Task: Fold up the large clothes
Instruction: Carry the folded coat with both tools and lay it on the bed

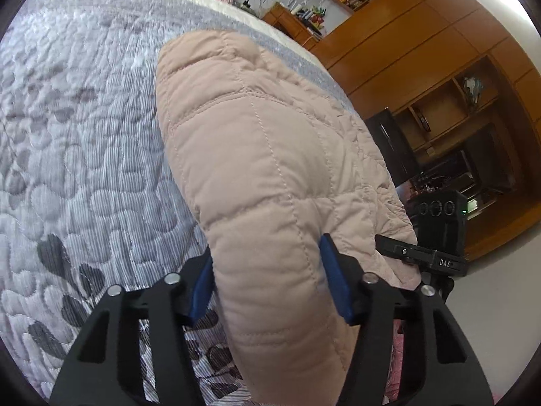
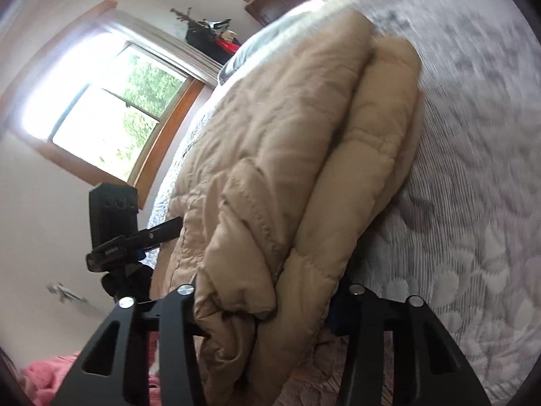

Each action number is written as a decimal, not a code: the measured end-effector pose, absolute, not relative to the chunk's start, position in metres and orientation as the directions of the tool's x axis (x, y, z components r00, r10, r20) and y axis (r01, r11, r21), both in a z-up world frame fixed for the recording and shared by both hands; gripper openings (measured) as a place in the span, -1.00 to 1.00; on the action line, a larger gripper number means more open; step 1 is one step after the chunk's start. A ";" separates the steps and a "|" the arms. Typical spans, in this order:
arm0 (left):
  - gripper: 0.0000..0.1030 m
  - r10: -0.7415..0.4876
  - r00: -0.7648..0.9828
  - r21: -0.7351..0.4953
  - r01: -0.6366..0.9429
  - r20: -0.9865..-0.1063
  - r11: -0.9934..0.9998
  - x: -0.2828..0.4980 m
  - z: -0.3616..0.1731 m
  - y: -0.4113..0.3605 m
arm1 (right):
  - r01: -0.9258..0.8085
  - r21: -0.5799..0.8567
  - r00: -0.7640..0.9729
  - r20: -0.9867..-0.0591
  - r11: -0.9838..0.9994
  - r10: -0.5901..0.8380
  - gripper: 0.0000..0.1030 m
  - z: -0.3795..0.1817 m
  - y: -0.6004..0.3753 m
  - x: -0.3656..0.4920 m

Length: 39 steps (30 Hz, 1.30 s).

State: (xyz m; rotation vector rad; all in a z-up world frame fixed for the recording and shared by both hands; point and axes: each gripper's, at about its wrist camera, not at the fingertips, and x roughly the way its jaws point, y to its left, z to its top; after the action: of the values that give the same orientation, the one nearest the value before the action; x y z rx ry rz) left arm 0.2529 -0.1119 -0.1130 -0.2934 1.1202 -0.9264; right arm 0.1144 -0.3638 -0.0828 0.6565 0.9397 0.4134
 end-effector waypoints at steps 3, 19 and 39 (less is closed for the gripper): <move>0.05 -0.777 0.156 -0.633 0.494 -0.609 0.595 0.258 -0.095 -0.103 | -0.104 0.652 0.554 -0.589 0.751 0.588 -0.17 -0.060 -0.353 0.119; 0.05 -0.727 0.400 -0.570 0.451 -0.558 0.687 0.361 -0.049 -0.046 | -0.277 0.438 0.593 -0.623 0.856 0.510 -0.18 0.013 -0.294 0.276; 0.29 -0.653 0.422 -0.533 0.377 -0.629 0.758 0.412 -0.118 -0.007 | -0.172 0.587 0.452 -0.666 0.791 0.593 0.23 -0.084 -0.294 0.345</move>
State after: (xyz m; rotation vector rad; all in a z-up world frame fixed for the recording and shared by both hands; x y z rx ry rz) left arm 0.4119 -0.0067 -0.1175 -0.3338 0.9317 -0.6595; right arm 0.3455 -0.2936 -0.0840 0.4777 0.9974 0.4953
